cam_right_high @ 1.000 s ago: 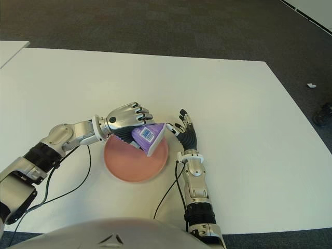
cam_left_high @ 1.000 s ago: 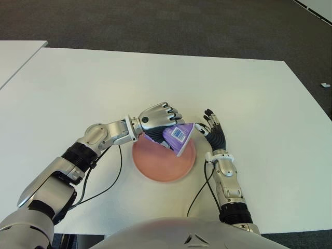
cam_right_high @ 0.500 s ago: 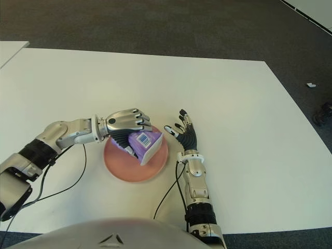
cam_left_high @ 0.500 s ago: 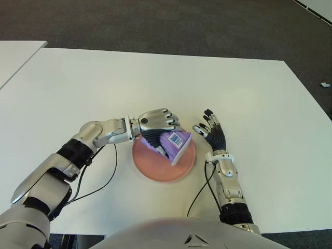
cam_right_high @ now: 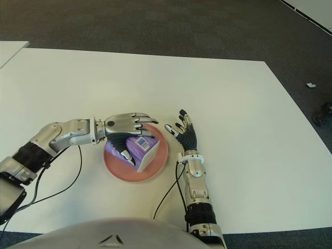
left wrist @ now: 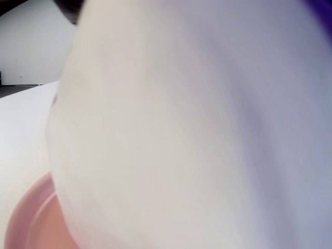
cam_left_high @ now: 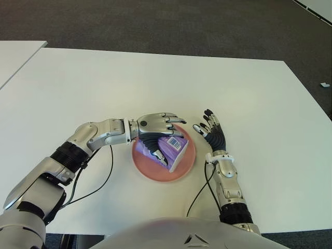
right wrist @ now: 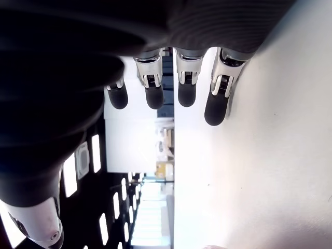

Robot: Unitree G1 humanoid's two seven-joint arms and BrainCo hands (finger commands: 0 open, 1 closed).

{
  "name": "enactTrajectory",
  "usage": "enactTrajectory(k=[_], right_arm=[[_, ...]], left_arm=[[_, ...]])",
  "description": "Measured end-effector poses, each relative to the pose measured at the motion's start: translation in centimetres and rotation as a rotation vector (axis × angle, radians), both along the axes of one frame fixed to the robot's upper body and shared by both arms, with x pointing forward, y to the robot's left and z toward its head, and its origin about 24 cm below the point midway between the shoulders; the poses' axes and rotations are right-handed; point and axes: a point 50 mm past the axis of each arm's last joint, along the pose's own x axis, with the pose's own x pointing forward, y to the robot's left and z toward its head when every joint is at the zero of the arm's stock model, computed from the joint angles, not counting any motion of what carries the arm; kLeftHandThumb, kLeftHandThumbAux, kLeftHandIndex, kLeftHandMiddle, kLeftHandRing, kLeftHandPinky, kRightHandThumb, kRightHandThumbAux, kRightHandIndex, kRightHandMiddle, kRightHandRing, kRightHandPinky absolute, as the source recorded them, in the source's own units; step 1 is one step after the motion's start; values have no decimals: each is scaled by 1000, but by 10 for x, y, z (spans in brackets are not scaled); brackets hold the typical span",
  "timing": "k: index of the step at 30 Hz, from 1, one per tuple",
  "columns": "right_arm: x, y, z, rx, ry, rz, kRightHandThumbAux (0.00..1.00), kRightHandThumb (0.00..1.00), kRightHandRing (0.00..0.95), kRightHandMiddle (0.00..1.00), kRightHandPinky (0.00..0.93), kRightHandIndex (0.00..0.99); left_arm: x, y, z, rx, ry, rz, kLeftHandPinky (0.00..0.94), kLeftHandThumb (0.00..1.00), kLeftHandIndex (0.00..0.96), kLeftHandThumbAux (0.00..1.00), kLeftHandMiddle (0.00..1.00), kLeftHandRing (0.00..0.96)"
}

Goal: Put the tissue paper into the plate.

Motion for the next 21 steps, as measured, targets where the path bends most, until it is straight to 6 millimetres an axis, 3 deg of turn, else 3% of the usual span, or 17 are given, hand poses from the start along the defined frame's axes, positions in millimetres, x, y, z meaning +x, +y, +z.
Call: enactTrajectory(k=[21], right_arm=[[0,0,0,12,-1,6,708,11,3,0,61,0]], left_arm=[[2,10,13,-23,17,87,0,101,0,261,0,0]])
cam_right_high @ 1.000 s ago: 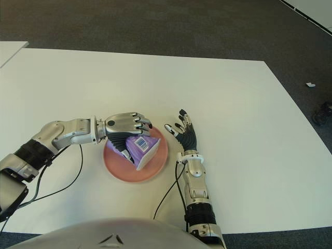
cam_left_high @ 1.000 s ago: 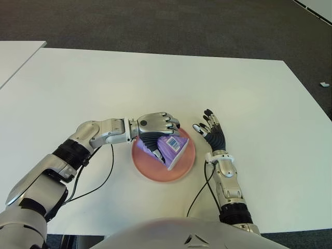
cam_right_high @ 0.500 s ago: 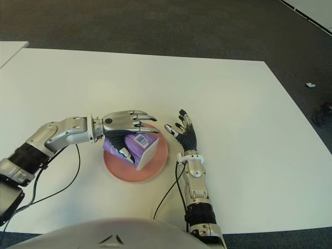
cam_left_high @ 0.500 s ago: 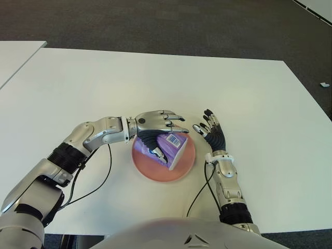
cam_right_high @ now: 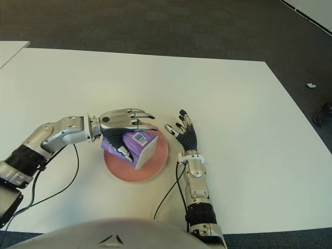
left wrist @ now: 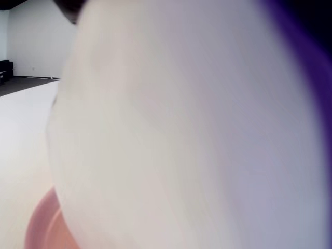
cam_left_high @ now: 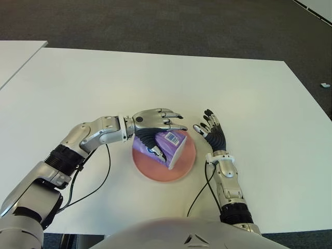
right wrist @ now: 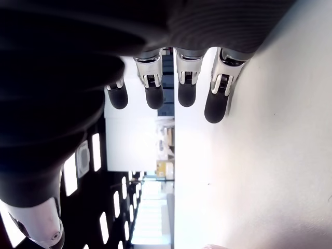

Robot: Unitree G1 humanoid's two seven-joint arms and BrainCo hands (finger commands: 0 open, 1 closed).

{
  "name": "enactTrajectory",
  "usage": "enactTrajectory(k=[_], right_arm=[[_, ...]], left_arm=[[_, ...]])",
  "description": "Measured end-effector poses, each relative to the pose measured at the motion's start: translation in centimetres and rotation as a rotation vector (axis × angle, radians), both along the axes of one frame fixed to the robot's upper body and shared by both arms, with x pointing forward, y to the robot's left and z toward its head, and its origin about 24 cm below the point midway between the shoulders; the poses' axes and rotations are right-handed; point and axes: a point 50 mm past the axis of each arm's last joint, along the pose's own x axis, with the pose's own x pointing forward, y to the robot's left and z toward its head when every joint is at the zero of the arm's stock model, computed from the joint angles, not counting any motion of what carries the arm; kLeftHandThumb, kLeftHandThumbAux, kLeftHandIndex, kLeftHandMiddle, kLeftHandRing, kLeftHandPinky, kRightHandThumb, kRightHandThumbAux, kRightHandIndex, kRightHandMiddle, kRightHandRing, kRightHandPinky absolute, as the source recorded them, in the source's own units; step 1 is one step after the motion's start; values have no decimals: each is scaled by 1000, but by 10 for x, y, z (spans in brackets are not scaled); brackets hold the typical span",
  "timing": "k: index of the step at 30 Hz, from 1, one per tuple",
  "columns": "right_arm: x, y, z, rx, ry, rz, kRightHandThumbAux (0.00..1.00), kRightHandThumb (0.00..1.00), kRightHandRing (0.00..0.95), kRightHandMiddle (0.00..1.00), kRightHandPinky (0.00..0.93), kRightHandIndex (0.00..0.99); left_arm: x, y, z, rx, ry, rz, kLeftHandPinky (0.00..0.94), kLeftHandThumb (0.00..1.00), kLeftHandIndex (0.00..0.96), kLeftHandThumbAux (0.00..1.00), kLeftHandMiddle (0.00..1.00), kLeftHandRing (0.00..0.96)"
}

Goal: Put the tissue paper into the plate.

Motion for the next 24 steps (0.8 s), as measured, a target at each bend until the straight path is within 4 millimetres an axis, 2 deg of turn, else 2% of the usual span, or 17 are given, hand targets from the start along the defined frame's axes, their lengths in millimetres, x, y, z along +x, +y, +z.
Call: enactTrajectory(k=[13,24], right_arm=[[0,0,0,5,-1,-5,706,5,6,0,65,8],[-1,1,0,0,-1,-7,698,15,0,0,42,6]], left_arm=[[0,4,-4,-5,14,40,0,54,0,315,0,0],[6,10,5,-52,-30,94,0,21,0,352,0,0]])
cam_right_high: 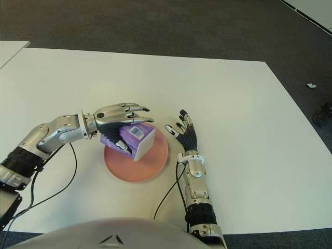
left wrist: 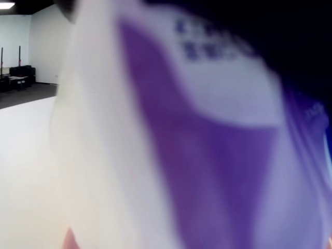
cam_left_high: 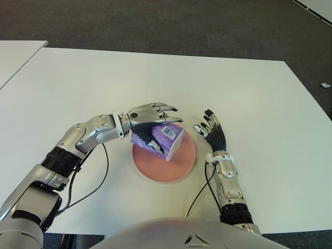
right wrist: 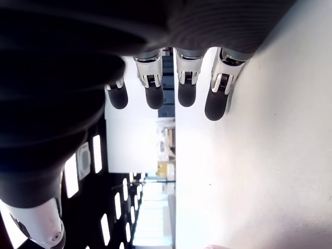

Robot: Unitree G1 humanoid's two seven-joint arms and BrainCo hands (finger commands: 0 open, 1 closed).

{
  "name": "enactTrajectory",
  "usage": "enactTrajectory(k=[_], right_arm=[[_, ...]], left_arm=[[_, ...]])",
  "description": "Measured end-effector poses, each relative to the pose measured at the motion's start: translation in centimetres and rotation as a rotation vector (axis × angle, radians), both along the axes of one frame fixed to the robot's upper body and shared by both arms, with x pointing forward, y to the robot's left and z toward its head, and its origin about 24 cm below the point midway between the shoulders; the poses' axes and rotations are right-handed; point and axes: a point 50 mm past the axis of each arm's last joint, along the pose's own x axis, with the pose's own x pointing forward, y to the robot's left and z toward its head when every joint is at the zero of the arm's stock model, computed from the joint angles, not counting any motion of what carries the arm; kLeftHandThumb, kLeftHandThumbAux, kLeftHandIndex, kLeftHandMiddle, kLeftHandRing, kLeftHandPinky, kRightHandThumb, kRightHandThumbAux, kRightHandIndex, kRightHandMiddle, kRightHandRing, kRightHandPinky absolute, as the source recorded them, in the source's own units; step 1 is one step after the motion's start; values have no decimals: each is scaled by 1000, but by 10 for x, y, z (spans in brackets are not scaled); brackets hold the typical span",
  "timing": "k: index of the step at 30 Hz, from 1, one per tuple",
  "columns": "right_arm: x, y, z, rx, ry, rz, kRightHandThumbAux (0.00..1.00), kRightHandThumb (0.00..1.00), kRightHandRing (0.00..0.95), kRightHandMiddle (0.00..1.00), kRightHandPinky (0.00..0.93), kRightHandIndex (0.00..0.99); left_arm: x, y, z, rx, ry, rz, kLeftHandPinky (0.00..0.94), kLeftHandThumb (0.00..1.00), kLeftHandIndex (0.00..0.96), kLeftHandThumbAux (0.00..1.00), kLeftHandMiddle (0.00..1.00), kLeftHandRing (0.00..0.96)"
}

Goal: Put the tissue paper into the plate.

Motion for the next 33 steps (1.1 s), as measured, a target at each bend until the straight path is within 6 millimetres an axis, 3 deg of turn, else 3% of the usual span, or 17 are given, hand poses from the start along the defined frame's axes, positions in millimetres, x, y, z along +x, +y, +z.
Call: enactTrajectory(k=[19,28,33], right_arm=[[0,0,1,4,15,-2,696,13,2,0,47,7],[0,1,2,4,22,-1,689,14,6,5,47,9],[0,0,2,4,22,-1,692,12,3,1,45,3]], left_arm=[[4,0,2,-42,-80,60,0,16,0,337,0,0],[7,-4,-19,1,-50,100,0,0,0,351,0,0],[7,-5,-20,8,-4,100,0,0,0,379,0,0]])
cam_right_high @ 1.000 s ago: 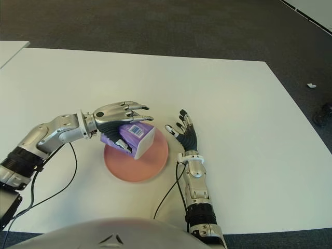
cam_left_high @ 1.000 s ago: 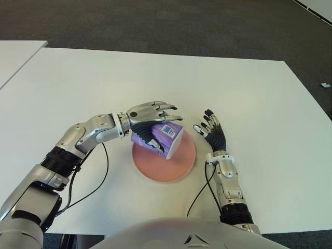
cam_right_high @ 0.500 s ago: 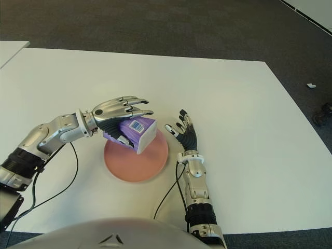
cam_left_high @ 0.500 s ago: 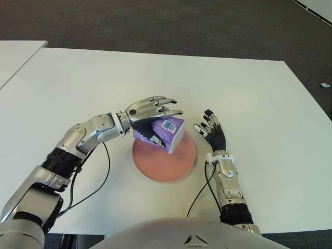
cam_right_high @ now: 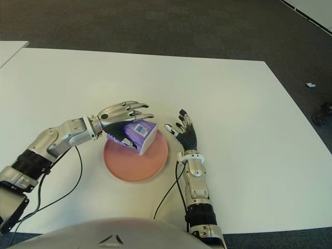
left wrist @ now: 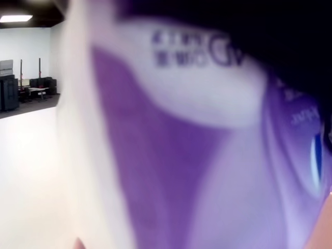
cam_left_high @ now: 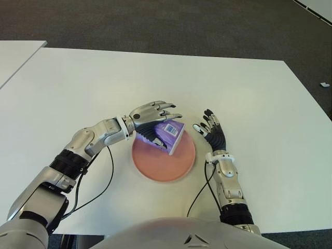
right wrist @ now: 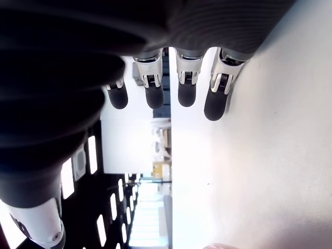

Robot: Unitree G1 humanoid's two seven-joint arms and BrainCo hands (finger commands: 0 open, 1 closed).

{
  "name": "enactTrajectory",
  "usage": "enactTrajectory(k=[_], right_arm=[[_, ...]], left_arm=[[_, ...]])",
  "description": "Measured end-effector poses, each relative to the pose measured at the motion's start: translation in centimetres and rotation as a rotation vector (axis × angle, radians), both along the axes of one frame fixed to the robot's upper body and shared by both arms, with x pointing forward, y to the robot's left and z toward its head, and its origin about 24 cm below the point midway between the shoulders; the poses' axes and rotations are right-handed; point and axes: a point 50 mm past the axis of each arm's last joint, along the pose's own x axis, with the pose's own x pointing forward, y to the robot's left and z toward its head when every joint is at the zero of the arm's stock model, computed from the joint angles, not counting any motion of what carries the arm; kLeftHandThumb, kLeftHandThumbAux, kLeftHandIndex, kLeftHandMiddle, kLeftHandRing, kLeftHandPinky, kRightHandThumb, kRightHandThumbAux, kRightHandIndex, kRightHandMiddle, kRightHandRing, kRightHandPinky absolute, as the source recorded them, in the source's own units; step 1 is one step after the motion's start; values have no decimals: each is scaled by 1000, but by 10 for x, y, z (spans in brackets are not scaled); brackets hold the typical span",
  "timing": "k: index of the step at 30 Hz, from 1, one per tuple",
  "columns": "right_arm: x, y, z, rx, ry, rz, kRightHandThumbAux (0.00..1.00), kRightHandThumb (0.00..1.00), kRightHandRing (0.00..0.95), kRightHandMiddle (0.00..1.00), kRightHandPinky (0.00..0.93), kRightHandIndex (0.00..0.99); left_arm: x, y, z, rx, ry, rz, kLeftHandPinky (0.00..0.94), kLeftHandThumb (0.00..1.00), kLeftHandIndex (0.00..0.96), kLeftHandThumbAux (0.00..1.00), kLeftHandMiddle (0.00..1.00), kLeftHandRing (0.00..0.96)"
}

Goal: Put the tissue paper into the plate.

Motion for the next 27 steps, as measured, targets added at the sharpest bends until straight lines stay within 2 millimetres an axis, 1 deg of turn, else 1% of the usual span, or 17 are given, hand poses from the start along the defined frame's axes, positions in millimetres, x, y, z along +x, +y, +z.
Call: enactTrajectory(k=[9,14,18,22,27], right_arm=[[0,-1,-1,0,2,-4,690,20,0,0,18,0],[-1,-2,-1,-1,4,-5,689,25,0,0,36,0],[0,-2,-1,-2,3,-5,690,27,1,0,45,0],[0,-1,-1,-1,2,-8,692,29,3,0,51,0],[-1,-1,-1,3,3,-8,693,33,3,0,50,0]], left_arm=[[1,-2,-1,34,145,-11,0,0,0,384,0,0],[4,-3,-1,64,213,-27,0,0,0,380,0,0],[5,-5,1,89,244,-44,0,0,0,382,0,0],[5,-8,-3,126,272,-60,0,0,0,379,0,0],[7,-9,-2,155,274,-72,0,0,0,376,0,0]])
